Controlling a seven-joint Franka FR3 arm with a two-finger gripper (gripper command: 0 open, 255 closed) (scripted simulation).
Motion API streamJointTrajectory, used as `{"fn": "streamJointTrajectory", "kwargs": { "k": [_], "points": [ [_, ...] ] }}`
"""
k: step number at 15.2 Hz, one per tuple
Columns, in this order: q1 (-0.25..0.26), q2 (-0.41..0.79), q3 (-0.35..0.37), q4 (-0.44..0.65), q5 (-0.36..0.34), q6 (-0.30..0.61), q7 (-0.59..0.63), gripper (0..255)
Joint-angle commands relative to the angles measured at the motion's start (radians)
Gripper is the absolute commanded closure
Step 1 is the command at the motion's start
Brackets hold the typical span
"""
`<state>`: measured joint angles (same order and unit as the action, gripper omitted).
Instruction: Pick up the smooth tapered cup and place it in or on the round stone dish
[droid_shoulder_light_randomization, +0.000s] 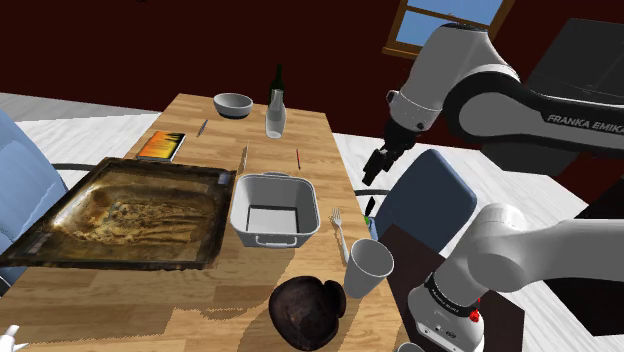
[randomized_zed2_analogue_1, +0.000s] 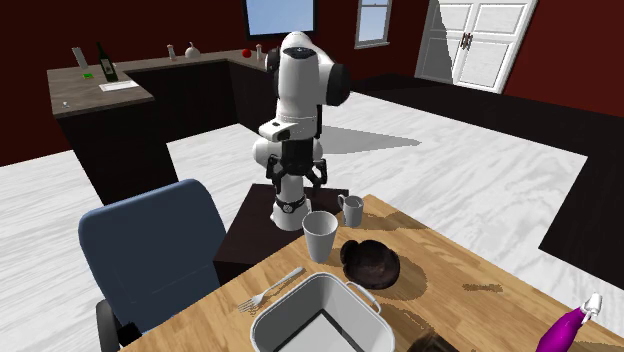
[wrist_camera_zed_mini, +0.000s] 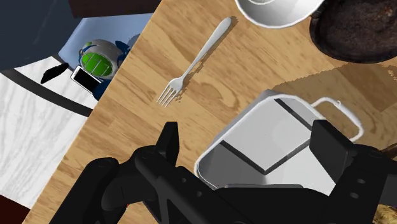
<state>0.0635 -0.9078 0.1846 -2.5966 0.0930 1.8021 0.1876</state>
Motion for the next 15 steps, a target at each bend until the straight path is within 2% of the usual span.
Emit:
{"fn": "streamJointTrajectory", "kwargs": {
  "k": [1,8,15],
  "points": [
    [0.020,-0.016,0.047,-0.053,0.023,0.026,0.043,0],
    [0.102,-0.018,0.218,-0.192,0.118,0.121,0.191,0],
    [0.183,0.085,0.417,-0.272,0.230,0.253,0.355,0]
  ]
}}
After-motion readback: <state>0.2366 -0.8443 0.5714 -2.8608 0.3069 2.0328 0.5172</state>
